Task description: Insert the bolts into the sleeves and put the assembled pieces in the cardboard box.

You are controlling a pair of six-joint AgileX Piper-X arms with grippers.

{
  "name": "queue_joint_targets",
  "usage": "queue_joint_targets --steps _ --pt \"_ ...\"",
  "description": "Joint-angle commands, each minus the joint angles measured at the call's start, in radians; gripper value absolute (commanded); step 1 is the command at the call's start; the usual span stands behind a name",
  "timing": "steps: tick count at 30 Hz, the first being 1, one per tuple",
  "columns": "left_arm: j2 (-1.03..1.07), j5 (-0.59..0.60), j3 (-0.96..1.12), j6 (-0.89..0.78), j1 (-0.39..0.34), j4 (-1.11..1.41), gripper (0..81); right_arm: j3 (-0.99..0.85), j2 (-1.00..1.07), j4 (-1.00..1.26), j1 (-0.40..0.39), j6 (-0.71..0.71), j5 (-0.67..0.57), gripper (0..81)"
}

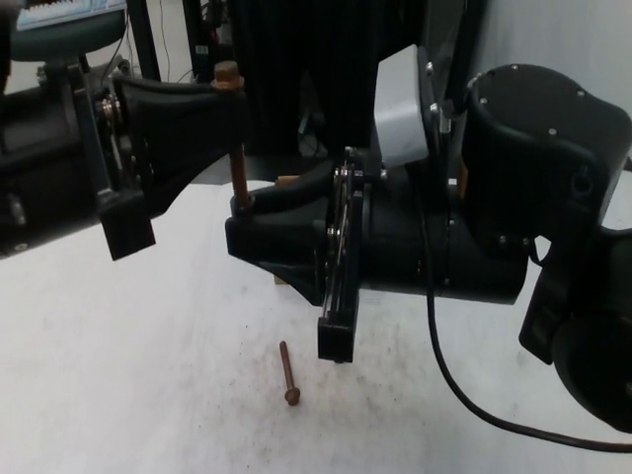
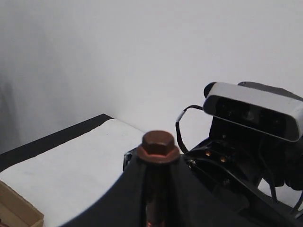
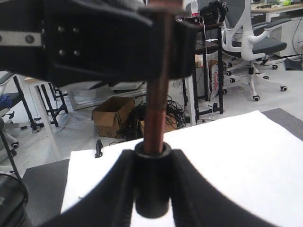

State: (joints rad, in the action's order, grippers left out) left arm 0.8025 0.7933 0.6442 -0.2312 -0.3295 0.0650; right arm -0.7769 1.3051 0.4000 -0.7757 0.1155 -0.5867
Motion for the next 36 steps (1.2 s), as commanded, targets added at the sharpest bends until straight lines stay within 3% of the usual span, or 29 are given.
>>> queue_joint_targets --steps 1,13,17,20,22,31,36 --pt "-0.002 0.01 0.004 0.007 -0.002 -0.001 0.4 -0.008 -0.009 0.03 0.011 0.004 0.006 0.8" --pt "0.026 0.022 0.004 0.083 -0.002 -0.065 2.3 -0.043 -0.009 0.023 0.018 0.004 0.006 0.8" --pt "0.027 0.093 0.004 0.096 -0.002 -0.083 23.2 -0.043 -0.009 0.023 0.043 0.004 -0.008 0.8" --pt "0.027 0.073 0.006 0.089 -0.002 -0.065 46.2 -0.043 -0.009 0.023 0.059 0.004 -0.026 0.8" --pt "0.024 0.045 0.006 0.089 -0.002 -0.059 54.3 -0.045 -0.009 0.002 0.061 0.004 -0.026 0.8" --pt "0.018 0.006 0.027 0.095 0.001 -0.045 54.6 -0.044 -0.009 -0.068 0.074 -0.033 -0.034 0.8" --pt "-0.013 -0.083 0.066 0.121 0.022 -0.038 50.5 -0.044 -0.009 -0.264 0.116 -0.183 0.083 0.8"
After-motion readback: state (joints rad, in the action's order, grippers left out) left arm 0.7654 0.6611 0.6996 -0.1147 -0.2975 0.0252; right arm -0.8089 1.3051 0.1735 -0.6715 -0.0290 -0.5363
